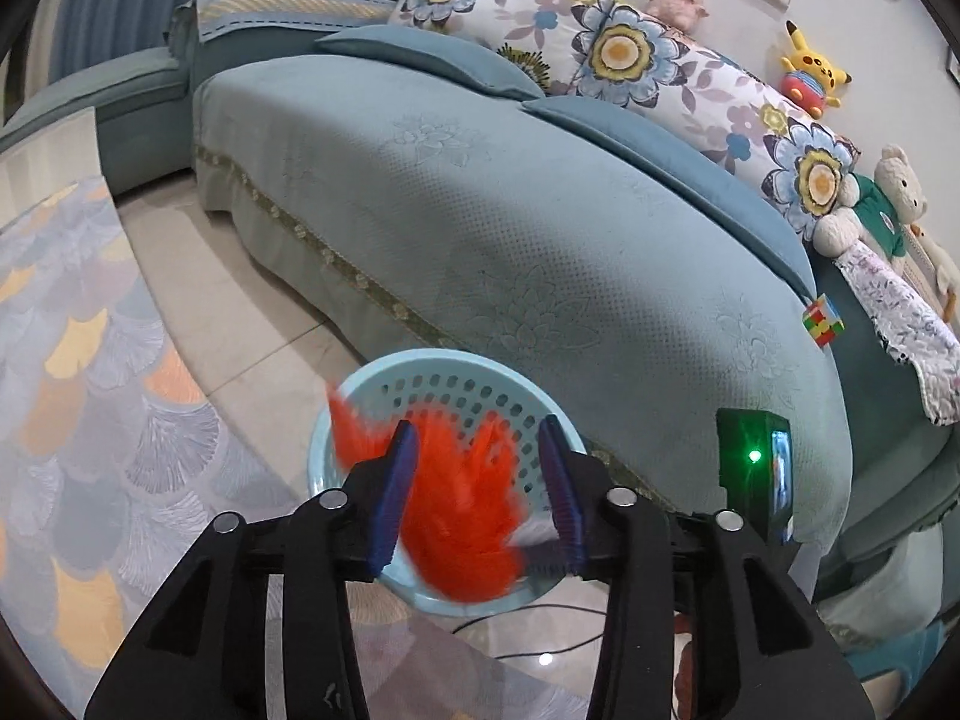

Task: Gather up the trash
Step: 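Carry the bag and carton to the blue wastebasket and open both tools, then return both tools to the table, then grasp the white paper packet with the left tool while the right tool grasps the card box, then carry the packet and card box to the wastebasket and release both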

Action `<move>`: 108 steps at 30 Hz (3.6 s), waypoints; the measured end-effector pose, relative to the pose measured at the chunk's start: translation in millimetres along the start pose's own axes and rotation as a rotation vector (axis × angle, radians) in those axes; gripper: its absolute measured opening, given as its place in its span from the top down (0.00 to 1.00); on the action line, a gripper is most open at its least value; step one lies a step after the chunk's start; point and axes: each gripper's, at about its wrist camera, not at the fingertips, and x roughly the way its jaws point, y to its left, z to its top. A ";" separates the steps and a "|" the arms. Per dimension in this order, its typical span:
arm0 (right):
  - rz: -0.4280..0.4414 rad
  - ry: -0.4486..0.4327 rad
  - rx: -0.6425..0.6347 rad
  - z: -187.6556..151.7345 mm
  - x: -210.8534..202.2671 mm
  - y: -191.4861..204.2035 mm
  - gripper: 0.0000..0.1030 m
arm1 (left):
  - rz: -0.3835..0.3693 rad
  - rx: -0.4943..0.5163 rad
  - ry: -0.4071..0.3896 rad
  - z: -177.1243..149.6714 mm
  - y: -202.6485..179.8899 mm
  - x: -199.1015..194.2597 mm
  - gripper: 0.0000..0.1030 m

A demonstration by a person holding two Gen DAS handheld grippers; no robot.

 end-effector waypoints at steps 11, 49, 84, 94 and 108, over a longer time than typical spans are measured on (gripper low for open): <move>-0.001 -0.059 -0.027 11.1 -13.8 12.1 0.39 | 0.017 0.012 -0.036 4.6 -1.0 -14.7 0.54; 0.365 -0.352 -0.649 -82.0 -152.8 343.1 0.44 | 0.820 -0.526 -0.344 -131.3 302.2 -427.1 0.38; 0.214 0.009 -0.808 -111.5 -7.7 488.7 0.12 | 0.748 -0.553 -0.225 -151.9 336.6 -373.3 0.49; 0.214 -0.053 -0.780 -96.5 -25.7 459.3 0.16 | 0.673 -0.451 -0.404 -122.6 288.8 -399.0 0.49; 0.239 -0.344 -0.628 -17.4 -140.8 354.0 0.16 | 0.424 -0.224 -0.513 -35.3 178.8 -361.1 0.49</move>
